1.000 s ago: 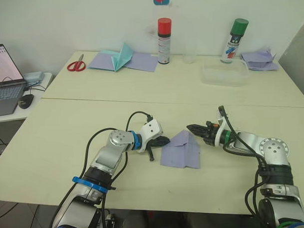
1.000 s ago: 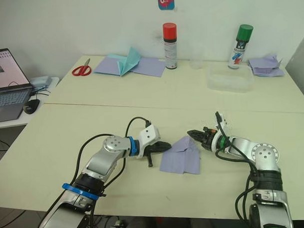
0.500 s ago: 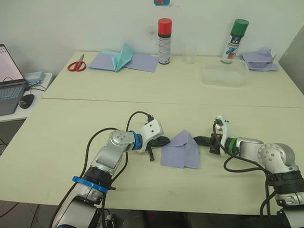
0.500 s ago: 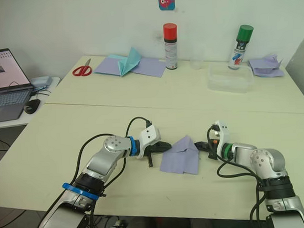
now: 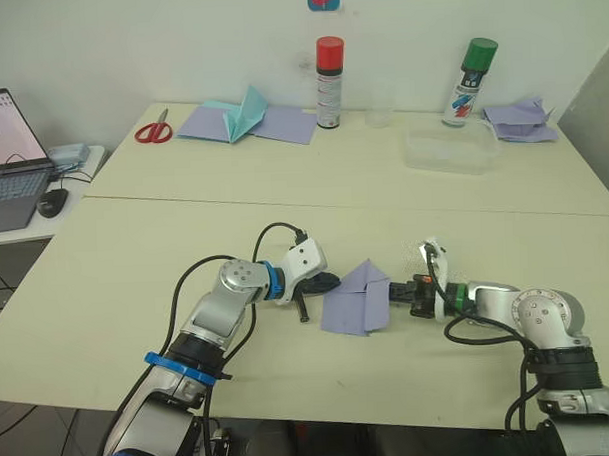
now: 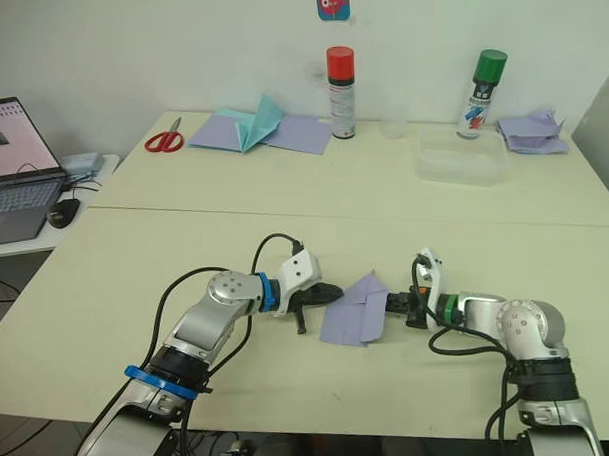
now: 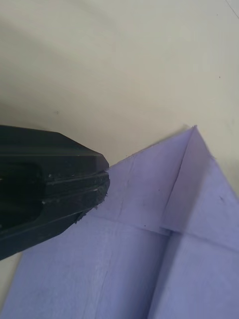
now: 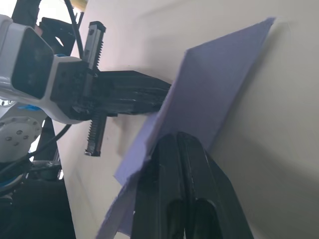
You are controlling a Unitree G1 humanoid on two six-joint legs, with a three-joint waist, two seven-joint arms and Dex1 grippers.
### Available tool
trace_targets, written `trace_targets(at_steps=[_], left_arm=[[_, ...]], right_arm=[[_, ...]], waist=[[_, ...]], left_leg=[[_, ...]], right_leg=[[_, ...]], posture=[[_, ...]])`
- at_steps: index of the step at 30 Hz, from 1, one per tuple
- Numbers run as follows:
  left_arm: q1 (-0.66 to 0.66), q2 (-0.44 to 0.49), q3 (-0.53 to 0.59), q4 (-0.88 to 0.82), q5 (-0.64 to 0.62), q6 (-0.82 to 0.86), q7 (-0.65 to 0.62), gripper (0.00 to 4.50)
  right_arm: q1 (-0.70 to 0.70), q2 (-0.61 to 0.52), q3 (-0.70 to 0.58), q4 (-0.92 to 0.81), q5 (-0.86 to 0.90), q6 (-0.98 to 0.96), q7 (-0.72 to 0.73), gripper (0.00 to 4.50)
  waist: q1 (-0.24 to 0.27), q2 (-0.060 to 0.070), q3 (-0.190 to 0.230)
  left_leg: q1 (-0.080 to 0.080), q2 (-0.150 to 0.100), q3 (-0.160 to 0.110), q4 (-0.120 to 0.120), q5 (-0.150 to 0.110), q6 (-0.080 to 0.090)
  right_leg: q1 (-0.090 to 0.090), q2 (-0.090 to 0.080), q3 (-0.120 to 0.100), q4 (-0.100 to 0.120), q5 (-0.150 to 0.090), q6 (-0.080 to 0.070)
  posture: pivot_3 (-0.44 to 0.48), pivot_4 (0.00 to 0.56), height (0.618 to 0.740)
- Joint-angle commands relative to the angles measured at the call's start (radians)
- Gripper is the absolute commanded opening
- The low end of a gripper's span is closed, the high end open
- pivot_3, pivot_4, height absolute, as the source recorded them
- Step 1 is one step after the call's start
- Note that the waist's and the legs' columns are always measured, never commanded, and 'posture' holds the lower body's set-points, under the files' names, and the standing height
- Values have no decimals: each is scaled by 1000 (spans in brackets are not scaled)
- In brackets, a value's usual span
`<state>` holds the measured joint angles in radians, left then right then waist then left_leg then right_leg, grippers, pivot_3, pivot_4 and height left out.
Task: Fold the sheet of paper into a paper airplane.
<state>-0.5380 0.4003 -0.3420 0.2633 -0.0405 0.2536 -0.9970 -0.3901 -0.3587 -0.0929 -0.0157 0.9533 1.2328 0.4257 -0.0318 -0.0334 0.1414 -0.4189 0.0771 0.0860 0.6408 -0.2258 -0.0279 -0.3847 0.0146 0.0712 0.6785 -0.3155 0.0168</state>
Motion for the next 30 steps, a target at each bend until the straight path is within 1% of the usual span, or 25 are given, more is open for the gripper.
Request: trace_targets(at_steps=[1,6,11,13,17,19,22,26,27,30], left_arm=[[26,5,-43,43,42,35,-4,0],[29,14,-43,41,43,33,-9,0],[37,16,-45,32,43,35,-9,0],[39,17,-45,30,42,35,-10,0],[27,26,-24,30,32,50,-4,0],[19,49,0,18,22,72,-9,0],[4,81,49,-21,-3,101,-8,0],[-5,71,114,-125,-102,136,-30,0],[-1,63,118,-159,-124,149,-38,0],[16,54,101,-206,-136,145,-49,0]], right_arm=[[-29,25,11,12,-39,-33,-2,21],[-37,51,20,18,-89,-66,-2,21],[-28,70,66,-6,-147,-117,17,21],[-25,77,93,-13,-167,-129,26,21],[-14,53,188,-21,-256,-180,64,21],[-6,40,231,-17,-301,-211,84,21],[4,33,267,-13,-348,-231,93,21],[19,16,299,-14,-405,-273,110,21],[22,15,300,-16,-410,-278,114,21],[27,13,302,-20,-426,-289,126,21]], waist=[[0,0,0],[0,0,0],[-1,0,-1],[-1,0,-1],[-1,-1,-1],[-1,-2,-1],[-12,-2,-2],[-16,-3,-1],[-16,-3,-1],[-15,-5,0]], left_leg=[[0,0,0,0,0,0],[0,0,0,0,0,0],[1,0,0,0,0,0],[1,0,0,0,0,0],[1,1,0,0,0,0],[1,1,0,0,0,0],[2,2,1,0,0,0],[2,3,0,0,0,0],[1,3,0,0,0,0],[1,1,1,0,0,0]], right_leg=[[0,0,0,0,0,0],[0,0,0,0,0,0],[0,0,0,0,0,0],[0,0,0,0,0,0],[0,0,0,0,0,0],[0,0,0,0,0,0],[0,1,0,0,0,0],[-1,1,0,1,0,0],[-1,1,0,1,0,0],[0,0,0,1,0,0]], posture=[[0,150,740],[0,150,740],[0,150,740],[0,150,740],[0,150,740],[0,150,740],[0,150,740],[0,150,740],[0,150,740],[0,150,740]])
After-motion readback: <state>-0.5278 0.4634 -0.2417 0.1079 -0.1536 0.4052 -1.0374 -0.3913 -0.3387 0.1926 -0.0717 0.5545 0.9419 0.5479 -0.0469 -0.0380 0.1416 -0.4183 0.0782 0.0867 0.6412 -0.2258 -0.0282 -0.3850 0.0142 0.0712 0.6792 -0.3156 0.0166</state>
